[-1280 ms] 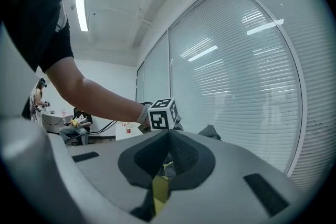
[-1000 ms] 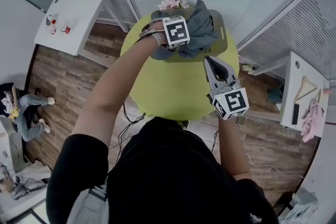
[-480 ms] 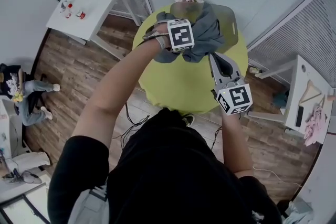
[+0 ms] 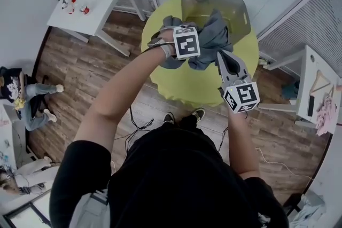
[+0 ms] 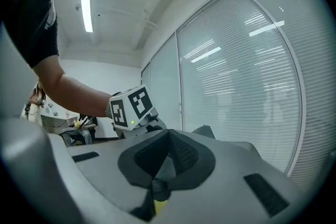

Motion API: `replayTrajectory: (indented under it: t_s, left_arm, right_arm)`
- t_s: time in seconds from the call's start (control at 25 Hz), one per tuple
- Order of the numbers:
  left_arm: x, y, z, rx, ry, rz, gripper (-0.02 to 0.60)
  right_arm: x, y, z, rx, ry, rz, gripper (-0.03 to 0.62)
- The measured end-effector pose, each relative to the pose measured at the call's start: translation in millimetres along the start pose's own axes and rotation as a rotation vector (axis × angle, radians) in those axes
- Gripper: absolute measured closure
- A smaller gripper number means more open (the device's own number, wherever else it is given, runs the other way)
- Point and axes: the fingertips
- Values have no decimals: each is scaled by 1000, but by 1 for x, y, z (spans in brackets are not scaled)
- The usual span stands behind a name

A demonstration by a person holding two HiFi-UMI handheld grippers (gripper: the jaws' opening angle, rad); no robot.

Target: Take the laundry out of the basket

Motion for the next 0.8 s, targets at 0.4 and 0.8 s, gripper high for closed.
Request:
replayTrajectory:
  t_s: [0.4,0.8]
  left_arm:
    - [73,-47,38,22,-80,72,256]
    - [117,-131,48,4,-117,126,256]
  right_arm:
    - [-59,1,43,-68,-44,57,571]
    - [-67,2,98,-142,-101,89,571]
Point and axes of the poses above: the fingertips, and each gripper's own axes: y backward along the fingers, x to its right, z out of its underside, and after that the axes turned 11 degrees about -x, right-handed
